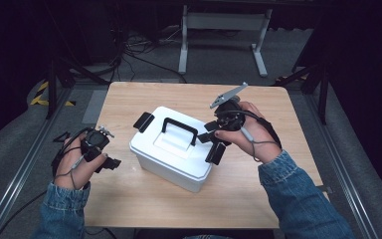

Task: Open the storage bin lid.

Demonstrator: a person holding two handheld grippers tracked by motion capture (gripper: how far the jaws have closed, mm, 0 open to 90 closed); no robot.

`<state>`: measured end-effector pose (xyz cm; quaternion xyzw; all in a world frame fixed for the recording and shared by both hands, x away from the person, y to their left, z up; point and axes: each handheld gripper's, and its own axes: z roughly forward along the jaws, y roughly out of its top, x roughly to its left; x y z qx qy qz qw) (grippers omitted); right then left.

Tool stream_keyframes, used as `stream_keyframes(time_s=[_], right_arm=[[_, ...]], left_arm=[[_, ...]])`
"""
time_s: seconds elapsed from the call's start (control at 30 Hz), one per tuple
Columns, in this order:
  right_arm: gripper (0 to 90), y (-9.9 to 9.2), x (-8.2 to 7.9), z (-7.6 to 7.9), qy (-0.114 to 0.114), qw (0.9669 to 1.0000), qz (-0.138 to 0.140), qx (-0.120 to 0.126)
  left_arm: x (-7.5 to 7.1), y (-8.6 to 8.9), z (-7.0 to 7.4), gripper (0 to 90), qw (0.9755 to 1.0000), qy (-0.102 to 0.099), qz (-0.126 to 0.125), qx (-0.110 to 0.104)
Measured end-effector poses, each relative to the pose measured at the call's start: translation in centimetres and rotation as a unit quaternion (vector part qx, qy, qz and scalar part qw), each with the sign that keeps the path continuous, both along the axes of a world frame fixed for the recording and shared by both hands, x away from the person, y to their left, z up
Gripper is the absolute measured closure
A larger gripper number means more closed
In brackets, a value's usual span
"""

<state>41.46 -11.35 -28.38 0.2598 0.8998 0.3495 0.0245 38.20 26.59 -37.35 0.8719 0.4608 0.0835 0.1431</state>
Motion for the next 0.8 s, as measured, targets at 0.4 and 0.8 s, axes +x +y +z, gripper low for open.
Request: stream_keyframes(time_s=[0.4, 0.8], right_arm=[[48.3, 2.1, 0.9, -1.6, 0.016, 0.9998, 0.007, -0.005], [71.2, 3.3, 1.9, -3.1, 0.019, 0.9994, 0.009, -0.028]], left_arm=[[0.1, 0.0, 0.0, 19.2, 1.0000, -0.003, -0.006, 0.004], [0.1, 0.0, -0.1, 19.2, 1.0000, -0.003, -0.007, 0.004]])
